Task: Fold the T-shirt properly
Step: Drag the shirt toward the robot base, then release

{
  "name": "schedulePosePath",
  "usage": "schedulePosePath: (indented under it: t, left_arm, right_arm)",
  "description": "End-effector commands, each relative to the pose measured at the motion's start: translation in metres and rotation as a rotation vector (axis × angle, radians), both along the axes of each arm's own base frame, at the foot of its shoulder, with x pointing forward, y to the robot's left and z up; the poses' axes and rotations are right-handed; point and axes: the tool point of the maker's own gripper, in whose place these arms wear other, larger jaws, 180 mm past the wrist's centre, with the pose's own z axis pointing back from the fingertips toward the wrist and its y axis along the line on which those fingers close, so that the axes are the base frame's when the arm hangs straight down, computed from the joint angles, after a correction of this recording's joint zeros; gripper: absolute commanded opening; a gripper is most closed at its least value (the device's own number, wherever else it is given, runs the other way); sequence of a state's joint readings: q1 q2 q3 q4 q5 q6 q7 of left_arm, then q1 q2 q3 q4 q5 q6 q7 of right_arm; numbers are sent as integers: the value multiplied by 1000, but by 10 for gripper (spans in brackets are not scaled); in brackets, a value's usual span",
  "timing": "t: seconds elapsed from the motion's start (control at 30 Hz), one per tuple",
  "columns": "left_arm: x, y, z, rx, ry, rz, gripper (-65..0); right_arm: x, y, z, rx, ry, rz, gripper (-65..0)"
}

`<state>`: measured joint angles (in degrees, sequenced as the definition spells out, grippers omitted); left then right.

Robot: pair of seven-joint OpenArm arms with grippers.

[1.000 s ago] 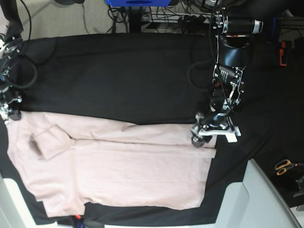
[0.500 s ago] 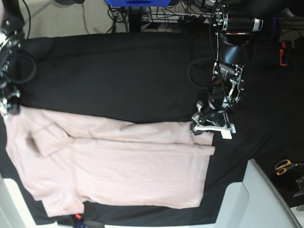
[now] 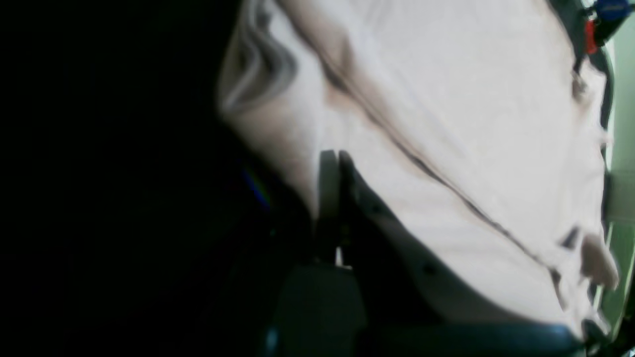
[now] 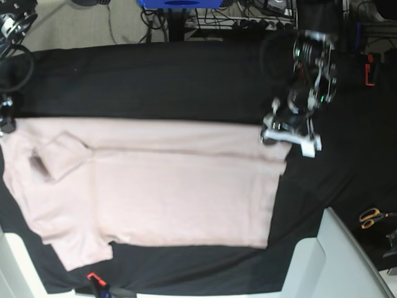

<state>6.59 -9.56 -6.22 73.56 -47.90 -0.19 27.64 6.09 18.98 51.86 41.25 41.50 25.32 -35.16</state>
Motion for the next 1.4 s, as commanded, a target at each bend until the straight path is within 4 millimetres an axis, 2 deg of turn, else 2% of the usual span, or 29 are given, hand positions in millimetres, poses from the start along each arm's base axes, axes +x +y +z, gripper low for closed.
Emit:
schedulePosePath:
  t: [0.0,0.2,0.33,0.47,0.57,0.7,0.8,1.03,1.37]
  left_arm:
    - [7,7,17,22,-59,1,-650]
    - [-45,3,16,40,-19,-6,-650]
    - [-81,-1,10,41,30,-19,-650]
    - [-110,-3,3,40,78,-25,-650]
    - [-125,16,0,61,107,25,-650]
    - [-131,36,0,86,116,70,-650]
    - [-136,43,1,96,120,82,-650]
    - [-142,43,-6,143,147,50,-650]
    - [-147,38,-11,172,164,35,-650]
  right_arm:
    - [4,-22,20,-63,-38,-11,-648]
    - [-23,-23,21,-102,27,50,-648]
    - [-45,-20,16,-114,74,76,-648]
    - [-61,-17,15,-141,95,91,-648]
    - [-72,-15,12,-145,114,96,-648]
    - [-86,-6,2,-125,141,96,-648]
    - [-93,-6,-1,-123,154,97,-648]
    - [-109,3,-9,-110,178,97,-648]
    - [-109,4,-9,-109,179,98,-648]
